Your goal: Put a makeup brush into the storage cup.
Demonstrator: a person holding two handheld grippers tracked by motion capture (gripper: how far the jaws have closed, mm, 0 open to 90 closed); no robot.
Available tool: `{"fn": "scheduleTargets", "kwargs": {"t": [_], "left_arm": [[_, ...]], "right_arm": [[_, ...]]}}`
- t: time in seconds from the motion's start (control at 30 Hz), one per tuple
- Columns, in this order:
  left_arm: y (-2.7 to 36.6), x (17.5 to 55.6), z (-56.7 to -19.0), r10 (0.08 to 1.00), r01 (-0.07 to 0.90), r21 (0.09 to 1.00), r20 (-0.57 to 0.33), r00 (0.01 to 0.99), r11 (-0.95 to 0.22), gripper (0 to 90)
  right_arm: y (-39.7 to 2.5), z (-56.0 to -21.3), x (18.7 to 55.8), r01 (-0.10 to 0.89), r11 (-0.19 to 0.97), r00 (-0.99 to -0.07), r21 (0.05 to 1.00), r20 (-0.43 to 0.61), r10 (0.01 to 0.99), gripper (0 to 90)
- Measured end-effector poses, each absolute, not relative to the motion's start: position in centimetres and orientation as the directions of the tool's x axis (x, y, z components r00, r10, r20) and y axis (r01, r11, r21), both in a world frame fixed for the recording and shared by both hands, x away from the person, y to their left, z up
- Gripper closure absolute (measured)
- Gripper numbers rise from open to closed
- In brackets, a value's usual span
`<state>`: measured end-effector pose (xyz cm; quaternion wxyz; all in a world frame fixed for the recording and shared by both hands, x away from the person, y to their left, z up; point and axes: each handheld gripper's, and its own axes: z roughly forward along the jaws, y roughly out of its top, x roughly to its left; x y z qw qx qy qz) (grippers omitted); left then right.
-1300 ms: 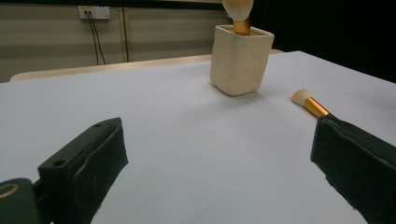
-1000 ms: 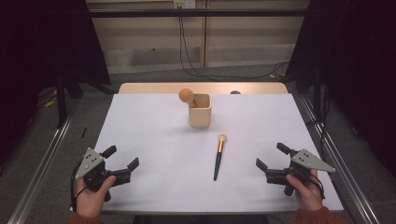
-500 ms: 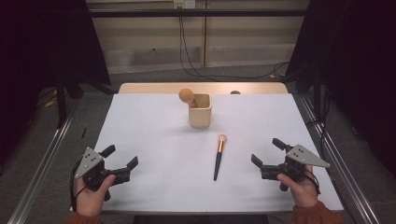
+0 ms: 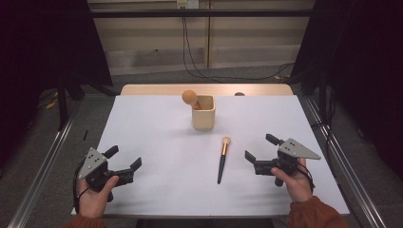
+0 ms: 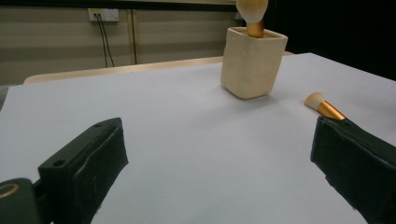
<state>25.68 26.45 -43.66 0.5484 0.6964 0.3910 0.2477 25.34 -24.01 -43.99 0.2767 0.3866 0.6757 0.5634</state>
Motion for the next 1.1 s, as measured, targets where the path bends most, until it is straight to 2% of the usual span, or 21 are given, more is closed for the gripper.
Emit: {"fn": "scheduleTargets", "kwargs": {"t": [0.27, 0.33, 0.7, 1.1], "left_arm": [[26.2, 25.6, -43.7, 0.812, 0.273, 0.957, -0.081, 0.578, -0.099, 3.4], [26.2, 25.6, -43.7, 0.809, 0.275, 0.957, -0.086, 0.581, -0.095, 3.4], [26.4, 25.7, -43.7, 0.812, 0.278, 0.954, -0.073, 0.58, -0.112, 3.4], [26.3, 25.8, -43.6, 0.811, 0.272, 0.954, -0.06, 0.582, -0.124, 3.4]], "right_arm": [[-22.2, -43.9, 27.5, 0.235, 0.089, -0.555, 0.968, 0.058, 0.83, 0.0], [-21.7, -43.9, 28.0, 0.267, 0.073, -0.54, 0.961, 0.087, 0.837, 0.4], [-19.2, -44.0, 30.7, 0.292, 0.129, -0.553, 0.948, 0.057, 0.831, 0.7], [-18.4, -43.9, 32.8, 0.399, 0.165, -0.551, 0.902, 0.092, 0.83, 0.8]]}}
